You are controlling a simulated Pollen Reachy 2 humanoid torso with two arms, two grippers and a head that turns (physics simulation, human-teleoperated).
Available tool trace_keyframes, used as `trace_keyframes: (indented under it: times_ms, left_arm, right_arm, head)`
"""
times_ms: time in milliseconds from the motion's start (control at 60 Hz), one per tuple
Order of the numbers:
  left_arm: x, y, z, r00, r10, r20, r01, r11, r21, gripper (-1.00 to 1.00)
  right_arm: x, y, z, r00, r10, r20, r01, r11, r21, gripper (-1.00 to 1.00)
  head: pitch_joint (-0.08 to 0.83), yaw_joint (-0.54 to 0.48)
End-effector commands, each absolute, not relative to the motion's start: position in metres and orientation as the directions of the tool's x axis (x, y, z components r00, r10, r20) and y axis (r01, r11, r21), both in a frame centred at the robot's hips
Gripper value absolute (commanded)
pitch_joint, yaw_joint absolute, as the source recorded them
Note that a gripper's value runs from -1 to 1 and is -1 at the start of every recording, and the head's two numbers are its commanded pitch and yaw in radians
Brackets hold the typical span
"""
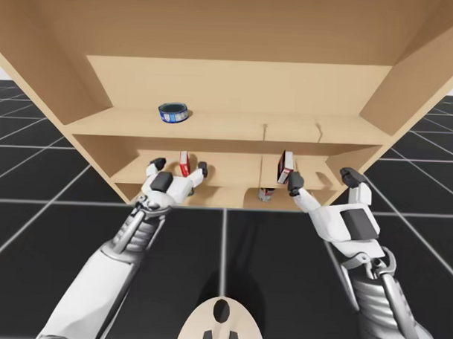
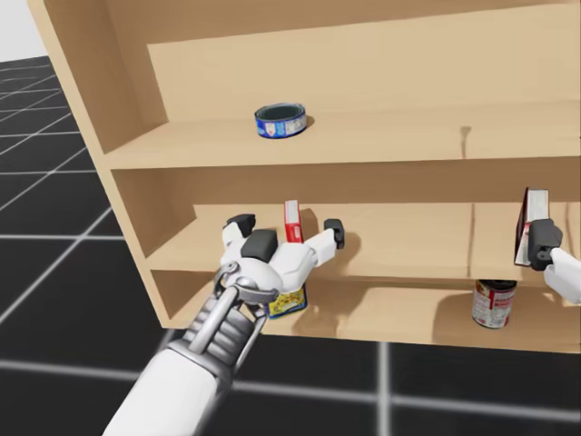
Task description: Look through the shelves, find the gelatin box, and take it.
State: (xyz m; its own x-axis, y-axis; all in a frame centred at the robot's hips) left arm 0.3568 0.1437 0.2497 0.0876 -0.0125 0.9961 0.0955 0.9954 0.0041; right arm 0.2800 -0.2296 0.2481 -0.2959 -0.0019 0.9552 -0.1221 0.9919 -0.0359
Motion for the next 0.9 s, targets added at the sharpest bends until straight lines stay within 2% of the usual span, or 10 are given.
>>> trace_keyframes:
  times_ms: [17, 50, 67, 83, 100, 150, 400, 583, 783, 900]
  left_arm:
    - [0.371, 0.119, 0.241, 0.161, 0.101, 0.982, 0.098, 0.988, -0.117, -1.00]
    - [0.372, 0.118, 0.240, 0.172, 0.100, 0.980, 0.100, 0.988, -0.118, -1.00]
    - [0.372, 0.118, 0.239, 0.177, 0.100, 0.979, 0.094, 0.989, -0.118, -0.88]
    - [0.373, 0.118, 0.238, 0.184, 0.104, 0.977, 0.093, 0.988, -0.123, -0.55]
    - [0.373, 0.118, 0.238, 0.186, 0.107, 0.977, 0.091, 0.988, -0.125, -0.35]
    - [0.372, 0.117, 0.237, 0.191, 0.109, 0.976, 0.099, 0.987, -0.129, 0.93]
    - [0.368, 0.116, 0.236, 0.186, 0.110, 0.976, 0.113, 0.985, -0.132, 1.00]
    - [0.358, 0.122, 0.257, 0.089, 0.103, 0.991, 0.112, 0.987, -0.113, 1.00]
    - [0.321, 0.129, 0.277, 0.046, 0.093, 0.995, 0.133, 0.986, -0.098, 1.00]
    - [0.282, 0.137, 0.280, 0.046, 0.069, 0.997, 0.156, 0.985, -0.075, 1.00]
  right_arm:
    - [0.280, -0.230, 0.248, -0.297, -0.010, 0.955, -0.120, 0.992, -0.027, -1.00]
    - [0.280, -0.230, 0.249, -0.296, -0.011, 0.955, -0.121, 0.992, -0.027, -1.00]
    - [0.280, -0.230, 0.249, -0.296, -0.011, 0.955, -0.122, 0.992, -0.026, -1.00]
    - [0.280, -0.230, 0.249, -0.295, -0.012, 0.955, -0.122, 0.992, -0.025, -1.00]
    - [0.280, -0.230, 0.249, -0.295, -0.013, 0.955, -0.122, 0.992, -0.024, -1.00]
    - [0.280, -0.230, 0.248, -0.295, -0.011, 0.956, -0.122, 0.992, -0.026, -1.00]
    - [0.280, -0.230, 0.247, -0.291, -0.013, 0.957, -0.124, 0.992, -0.024, -1.00]
    - [0.279, -0.230, 0.248, -0.292, -0.016, 0.956, -0.123, 0.992, -0.021, -1.00]
    - [0.279, -0.230, 0.248, -0.292, -0.017, 0.956, -0.125, 0.992, -0.021, -1.00]
    - [0.278, -0.230, 0.248, -0.291, -0.017, 0.957, -0.125, 0.992, -0.020, -1.00]
  head:
    - [0.413, 0.22]
    - [0.412, 0.22]
    - [0.412, 0.22]
    - [0.412, 0.22]
    - [0.412, 0.22]
    - [0.412, 0.22]
    - [0.412, 0.22]
    - [0.414, 0.21]
    - [0.411, 0.21]
    - [0.412, 0.21]
